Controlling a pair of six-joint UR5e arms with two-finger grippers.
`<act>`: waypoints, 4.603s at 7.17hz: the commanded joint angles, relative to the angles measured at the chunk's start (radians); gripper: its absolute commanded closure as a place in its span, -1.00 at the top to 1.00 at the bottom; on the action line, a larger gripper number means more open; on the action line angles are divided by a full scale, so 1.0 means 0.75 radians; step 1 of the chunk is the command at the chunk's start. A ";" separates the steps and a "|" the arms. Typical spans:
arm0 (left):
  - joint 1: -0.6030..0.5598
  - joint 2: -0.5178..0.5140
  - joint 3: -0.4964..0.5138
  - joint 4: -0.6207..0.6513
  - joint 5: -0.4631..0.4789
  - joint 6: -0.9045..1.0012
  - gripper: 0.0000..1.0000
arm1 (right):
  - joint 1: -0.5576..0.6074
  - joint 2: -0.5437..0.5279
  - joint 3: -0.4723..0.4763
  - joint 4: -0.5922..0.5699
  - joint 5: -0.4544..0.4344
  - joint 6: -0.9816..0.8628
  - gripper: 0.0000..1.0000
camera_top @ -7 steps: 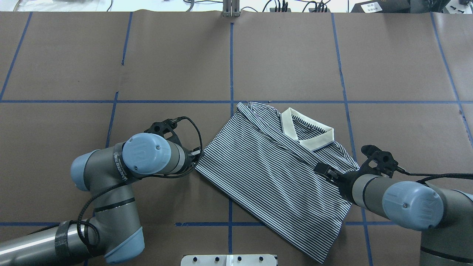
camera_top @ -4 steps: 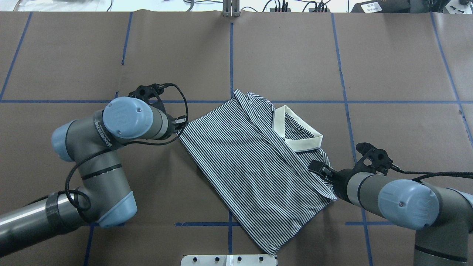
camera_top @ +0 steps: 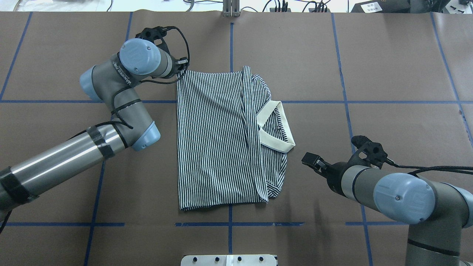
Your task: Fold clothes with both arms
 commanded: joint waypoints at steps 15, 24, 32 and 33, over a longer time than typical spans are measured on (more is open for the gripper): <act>-0.086 0.297 -0.380 -0.096 -0.175 0.011 -0.27 | -0.097 0.833 -0.561 -0.722 0.060 -0.776 1.00; -0.090 0.299 -0.392 -0.088 -0.175 0.013 -0.27 | 0.097 0.915 -0.656 -0.702 0.146 -0.975 1.00; -0.088 0.315 -0.401 -0.092 -0.177 0.013 -0.27 | 0.062 0.895 -0.708 -0.701 0.203 -0.983 1.00; -0.088 0.315 -0.401 -0.092 -0.177 0.013 -0.27 | 0.073 0.858 -0.698 -0.699 0.284 -0.991 1.00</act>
